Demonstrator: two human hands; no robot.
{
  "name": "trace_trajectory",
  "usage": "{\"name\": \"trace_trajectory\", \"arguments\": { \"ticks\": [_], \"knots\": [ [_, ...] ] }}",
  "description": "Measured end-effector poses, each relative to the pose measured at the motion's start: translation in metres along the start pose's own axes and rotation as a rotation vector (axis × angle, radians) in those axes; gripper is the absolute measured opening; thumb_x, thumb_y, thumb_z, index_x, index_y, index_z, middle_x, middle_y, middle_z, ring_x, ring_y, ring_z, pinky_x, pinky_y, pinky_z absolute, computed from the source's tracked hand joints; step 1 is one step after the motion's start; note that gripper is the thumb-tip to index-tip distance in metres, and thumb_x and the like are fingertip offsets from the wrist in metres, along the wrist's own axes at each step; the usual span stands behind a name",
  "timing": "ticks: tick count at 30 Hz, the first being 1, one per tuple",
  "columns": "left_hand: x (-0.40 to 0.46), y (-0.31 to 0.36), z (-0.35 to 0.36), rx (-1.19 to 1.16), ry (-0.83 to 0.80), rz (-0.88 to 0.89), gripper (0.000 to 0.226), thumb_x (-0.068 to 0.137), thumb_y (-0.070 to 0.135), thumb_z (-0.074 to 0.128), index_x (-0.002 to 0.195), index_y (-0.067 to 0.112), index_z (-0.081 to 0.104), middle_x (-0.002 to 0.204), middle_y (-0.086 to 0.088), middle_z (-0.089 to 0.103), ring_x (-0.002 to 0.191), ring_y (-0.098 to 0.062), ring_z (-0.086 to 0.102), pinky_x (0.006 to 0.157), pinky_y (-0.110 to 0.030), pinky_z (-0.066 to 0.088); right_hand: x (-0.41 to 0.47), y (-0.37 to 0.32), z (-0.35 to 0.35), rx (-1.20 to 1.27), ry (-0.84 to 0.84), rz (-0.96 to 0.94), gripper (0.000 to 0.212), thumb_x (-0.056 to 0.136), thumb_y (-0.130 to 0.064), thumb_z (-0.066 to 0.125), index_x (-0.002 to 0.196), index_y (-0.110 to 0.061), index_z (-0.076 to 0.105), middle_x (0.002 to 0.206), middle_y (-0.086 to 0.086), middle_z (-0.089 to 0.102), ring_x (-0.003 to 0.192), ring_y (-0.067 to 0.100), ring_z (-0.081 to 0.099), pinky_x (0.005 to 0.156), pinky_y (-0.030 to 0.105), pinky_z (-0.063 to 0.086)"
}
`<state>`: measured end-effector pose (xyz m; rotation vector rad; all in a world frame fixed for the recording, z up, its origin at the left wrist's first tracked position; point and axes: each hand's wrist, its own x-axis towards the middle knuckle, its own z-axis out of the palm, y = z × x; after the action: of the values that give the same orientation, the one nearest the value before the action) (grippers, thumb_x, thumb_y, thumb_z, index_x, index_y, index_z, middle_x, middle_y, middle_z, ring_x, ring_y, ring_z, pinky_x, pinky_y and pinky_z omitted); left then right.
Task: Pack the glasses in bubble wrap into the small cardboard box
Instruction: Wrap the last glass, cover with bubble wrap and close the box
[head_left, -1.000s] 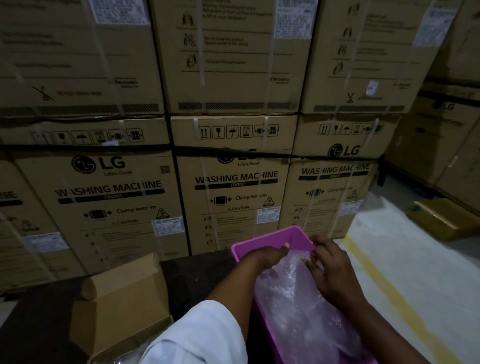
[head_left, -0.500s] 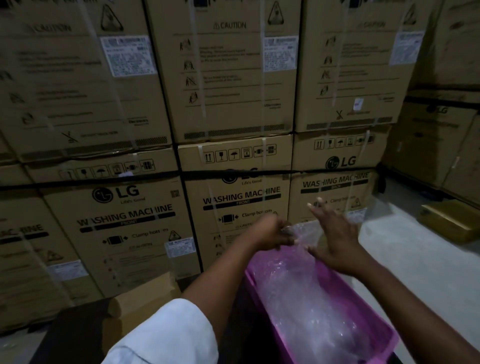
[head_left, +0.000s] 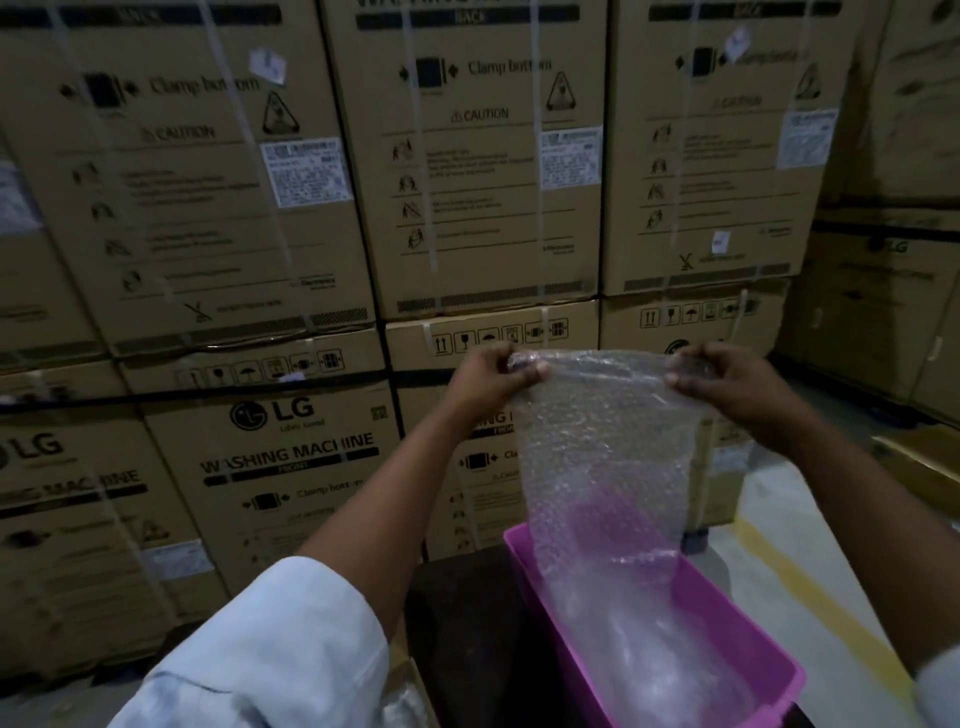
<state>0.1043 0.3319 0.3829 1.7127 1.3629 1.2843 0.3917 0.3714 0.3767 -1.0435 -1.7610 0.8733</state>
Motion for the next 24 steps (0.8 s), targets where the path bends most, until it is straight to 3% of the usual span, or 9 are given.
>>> {"name": "trace_trajectory", "arguments": {
  "ticks": [2, 4, 7, 12, 17, 19, 21, 24],
  "knots": [
    [-0.002, 0.008, -0.008, -0.133, 0.050, 0.031, 0.018, 0.091, 0.019, 0.063, 0.102, 0.005, 0.065, 0.093, -0.006, 0.070, 0.079, -0.015, 0.069, 0.072, -0.029, 0.057, 0.000, -0.014, -0.007, 0.173, 0.009, -0.001, 0.013, 0.089, -0.005, 0.060, 0.097, -0.014, 0.061, 0.094, 0.004, 0.062, 0.082, 0.016, 0.061, 0.064, 0.026, 0.053],
    [-0.005, 0.016, -0.012, -0.235, 0.096, 0.032, 0.017, 0.094, 0.018, 0.060, 0.101, 0.003, 0.066, 0.091, -0.006, 0.070, 0.070, -0.012, 0.068, 0.064, -0.025, 0.055, 0.004, -0.023, -0.010, 0.184, 0.044, -0.009, 0.011, 0.090, -0.006, 0.059, 0.092, -0.016, 0.062, 0.090, 0.004, 0.063, 0.078, 0.016, 0.061, 0.059, 0.023, 0.055],
    [-0.007, 0.025, -0.014, -0.259, 0.180, 0.011, 0.012, 0.094, 0.019, 0.060, 0.088, 0.012, 0.067, 0.086, -0.004, 0.070, 0.063, -0.010, 0.065, 0.056, -0.021, 0.052, 0.012, -0.025, -0.010, 0.147, 0.142, -0.012, 0.004, 0.088, -0.014, 0.064, 0.087, -0.017, 0.065, 0.088, 0.005, 0.067, 0.082, 0.020, 0.063, 0.070, 0.032, 0.054],
    [-0.007, 0.037, -0.008, -0.322, 0.328, -0.020, 0.011, 0.089, 0.024, 0.067, 0.084, 0.015, 0.064, 0.085, -0.004, 0.071, 0.069, -0.012, 0.065, 0.065, -0.029, 0.056, 0.014, -0.037, -0.003, 0.255, 0.219, 0.001, 0.008, 0.091, -0.025, 0.061, 0.091, -0.018, 0.063, 0.089, 0.005, 0.067, 0.082, 0.020, 0.064, 0.069, 0.035, 0.053],
    [-0.013, 0.049, -0.008, -0.332, 0.318, 0.027, 0.013, 0.089, 0.023, 0.067, 0.089, 0.011, 0.061, 0.081, -0.003, 0.070, 0.062, -0.007, 0.065, 0.057, -0.025, 0.056, 0.012, -0.045, -0.007, 0.361, 0.235, 0.034, 0.008, 0.092, -0.027, 0.059, 0.094, -0.019, 0.061, 0.089, 0.004, 0.066, 0.084, 0.021, 0.064, 0.075, 0.038, 0.054],
    [-0.015, 0.053, -0.008, -0.322, 0.324, 0.031, 0.014, 0.089, 0.023, 0.068, 0.089, 0.011, 0.061, 0.081, -0.005, 0.070, 0.063, -0.011, 0.065, 0.059, -0.029, 0.058, 0.009, -0.052, -0.008, 0.331, 0.284, 0.025, 0.016, 0.092, -0.027, 0.060, 0.102, -0.014, 0.061, 0.092, 0.005, 0.066, 0.084, 0.020, 0.063, 0.076, 0.037, 0.054],
    [-0.015, 0.056, -0.006, -0.349, 0.345, 0.020, 0.015, 0.090, 0.024, 0.067, 0.090, 0.010, 0.061, 0.080, -0.006, 0.070, 0.065, -0.015, 0.064, 0.064, -0.036, 0.060, 0.006, -0.059, -0.008, 0.357, 0.304, 0.023, 0.019, 0.092, -0.028, 0.060, 0.104, -0.013, 0.061, 0.092, 0.004, 0.066, 0.082, 0.018, 0.063, 0.072, 0.035, 0.055],
    [-0.015, 0.061, 0.000, -0.315, 0.443, -0.002, 0.019, 0.093, 0.028, 0.063, 0.091, 0.009, 0.061, 0.077, -0.003, 0.067, 0.060, -0.012, 0.062, 0.053, -0.027, 0.057, -0.002, -0.066, -0.004, 0.436, 0.246, 0.025, 0.016, 0.091, -0.027, 0.061, 0.103, -0.016, 0.061, 0.089, 0.002, 0.066, 0.079, 0.015, 0.064, 0.064, 0.030, 0.054]
  ]
}}
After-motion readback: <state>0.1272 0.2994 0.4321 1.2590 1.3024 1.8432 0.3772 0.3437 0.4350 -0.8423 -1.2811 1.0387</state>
